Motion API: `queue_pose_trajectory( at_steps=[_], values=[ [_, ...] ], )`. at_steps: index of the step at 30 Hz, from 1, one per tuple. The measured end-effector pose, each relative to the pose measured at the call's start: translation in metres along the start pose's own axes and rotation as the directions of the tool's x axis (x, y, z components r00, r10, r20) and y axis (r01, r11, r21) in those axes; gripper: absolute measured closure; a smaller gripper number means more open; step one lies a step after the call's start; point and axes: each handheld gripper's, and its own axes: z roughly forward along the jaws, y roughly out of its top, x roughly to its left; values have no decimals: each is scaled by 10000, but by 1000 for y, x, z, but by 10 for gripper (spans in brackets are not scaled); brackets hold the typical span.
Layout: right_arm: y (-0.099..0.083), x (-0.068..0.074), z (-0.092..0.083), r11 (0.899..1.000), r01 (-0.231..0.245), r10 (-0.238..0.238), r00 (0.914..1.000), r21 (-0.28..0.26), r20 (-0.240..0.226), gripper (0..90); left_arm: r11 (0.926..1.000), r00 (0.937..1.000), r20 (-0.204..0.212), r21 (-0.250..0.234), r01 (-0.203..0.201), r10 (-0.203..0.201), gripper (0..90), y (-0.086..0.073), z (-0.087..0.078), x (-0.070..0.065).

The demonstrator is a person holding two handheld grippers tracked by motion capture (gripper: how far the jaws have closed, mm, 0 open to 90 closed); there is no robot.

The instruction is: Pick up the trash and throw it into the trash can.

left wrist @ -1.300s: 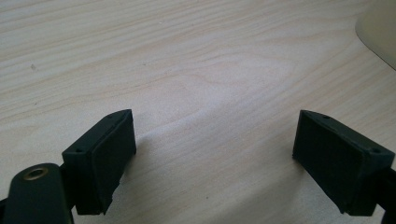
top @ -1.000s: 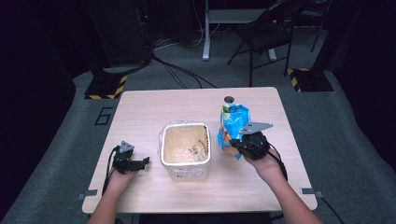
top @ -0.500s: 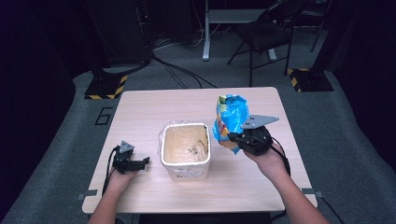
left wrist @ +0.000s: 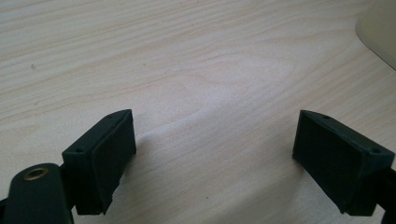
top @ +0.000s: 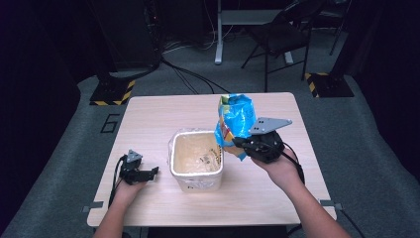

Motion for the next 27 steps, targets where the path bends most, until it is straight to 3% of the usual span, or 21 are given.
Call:
queue_pose_trajectory(
  at_steps=[13, 27],
  values=[
    [20, 13, 8, 9997, 127, -138, 9983, -192, -571, 887, 10000, 10000, -3, -10, -10, 10, 131, 0, 0, 0],
    [30, 35, 33, 9982, 526, -555, 9918, -272, -1154, 886, 10000, 10000, -3, -6, -10, 10, 130, 0, 0, 0]
  ],
)
